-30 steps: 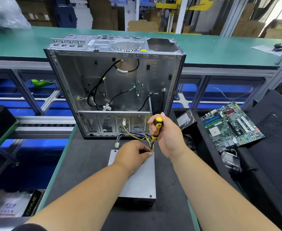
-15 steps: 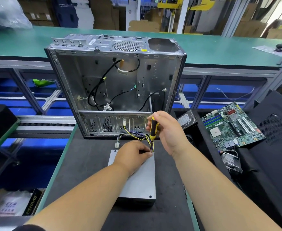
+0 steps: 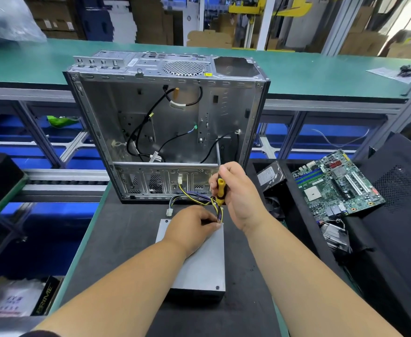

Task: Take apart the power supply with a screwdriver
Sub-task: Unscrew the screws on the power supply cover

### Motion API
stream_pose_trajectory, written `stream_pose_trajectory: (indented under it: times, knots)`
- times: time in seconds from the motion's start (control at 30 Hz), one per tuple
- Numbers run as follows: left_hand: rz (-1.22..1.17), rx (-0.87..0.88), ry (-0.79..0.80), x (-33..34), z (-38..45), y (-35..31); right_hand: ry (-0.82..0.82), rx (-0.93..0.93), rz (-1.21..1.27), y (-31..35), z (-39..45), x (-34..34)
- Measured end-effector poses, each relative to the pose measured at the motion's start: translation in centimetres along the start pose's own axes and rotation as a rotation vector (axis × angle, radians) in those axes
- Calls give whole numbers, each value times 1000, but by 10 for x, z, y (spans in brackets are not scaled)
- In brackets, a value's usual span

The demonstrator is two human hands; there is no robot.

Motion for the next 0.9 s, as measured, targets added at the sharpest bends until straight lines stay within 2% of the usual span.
stream_pose_trajectory:
  times: [0.2,0.5,0.67,0.9]
  knots:
    - [-7,-10,-2,1,1,1,-69,36,29,5,2,-9]
    - [-12,9,-7,3,2,3,16,53,241,1,-2,-4]
    - [-29,11,-6,3,2,3,21,11,158,2,-1,-6]
    - [-33,10,-7,2,2,3,-33,52,117,6,2,-12]
Point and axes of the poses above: each hand's wrist, its own z-axis towards the middle knuckle, its own x-axis out of the palm, y = z × x, the point moved 1 cm from there along z, towards the middle knuckle, and after that the axes turned 7 degrees about z, right-handed, at the moved point
